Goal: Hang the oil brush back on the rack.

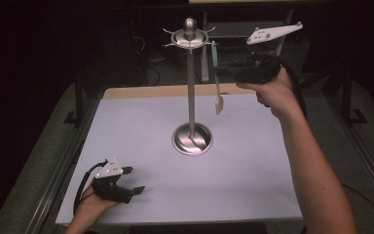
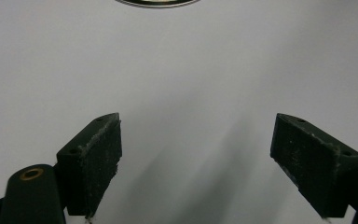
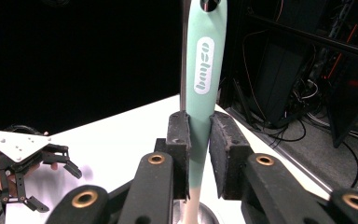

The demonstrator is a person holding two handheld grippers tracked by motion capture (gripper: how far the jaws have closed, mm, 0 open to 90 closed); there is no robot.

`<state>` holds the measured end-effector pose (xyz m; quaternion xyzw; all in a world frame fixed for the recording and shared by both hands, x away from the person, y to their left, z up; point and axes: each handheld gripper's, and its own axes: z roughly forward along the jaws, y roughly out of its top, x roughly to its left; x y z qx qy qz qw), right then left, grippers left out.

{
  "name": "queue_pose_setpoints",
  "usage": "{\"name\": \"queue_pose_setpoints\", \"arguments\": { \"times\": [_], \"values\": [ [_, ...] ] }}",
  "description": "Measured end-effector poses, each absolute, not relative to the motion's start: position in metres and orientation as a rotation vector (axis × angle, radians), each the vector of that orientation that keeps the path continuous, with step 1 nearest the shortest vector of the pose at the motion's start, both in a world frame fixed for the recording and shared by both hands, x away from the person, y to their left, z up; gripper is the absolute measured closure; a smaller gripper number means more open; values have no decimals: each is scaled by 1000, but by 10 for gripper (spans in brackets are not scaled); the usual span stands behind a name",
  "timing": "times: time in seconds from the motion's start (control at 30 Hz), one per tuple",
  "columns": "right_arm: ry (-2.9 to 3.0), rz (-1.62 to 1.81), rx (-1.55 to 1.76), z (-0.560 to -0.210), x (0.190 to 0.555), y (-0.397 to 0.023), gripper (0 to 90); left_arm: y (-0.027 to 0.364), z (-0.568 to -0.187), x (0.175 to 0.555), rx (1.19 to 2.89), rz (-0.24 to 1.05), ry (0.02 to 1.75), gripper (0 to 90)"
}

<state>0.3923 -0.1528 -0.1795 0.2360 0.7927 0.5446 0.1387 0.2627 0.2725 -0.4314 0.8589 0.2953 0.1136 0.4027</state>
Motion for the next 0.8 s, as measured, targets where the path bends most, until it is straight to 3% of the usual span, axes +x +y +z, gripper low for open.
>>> {"name": "queue_pose_setpoints", "arguments": {
  "times": [0.47, 0.8],
  "values": [
    [2303, 1491, 695, -183, 381, -157, 616, 270, -432, 264, 2177, 280, 750, 162],
    [2303, 1475, 760, -206, 371, -175, 516, 269, -431, 264, 2180, 283, 754, 162]
  ]
}}
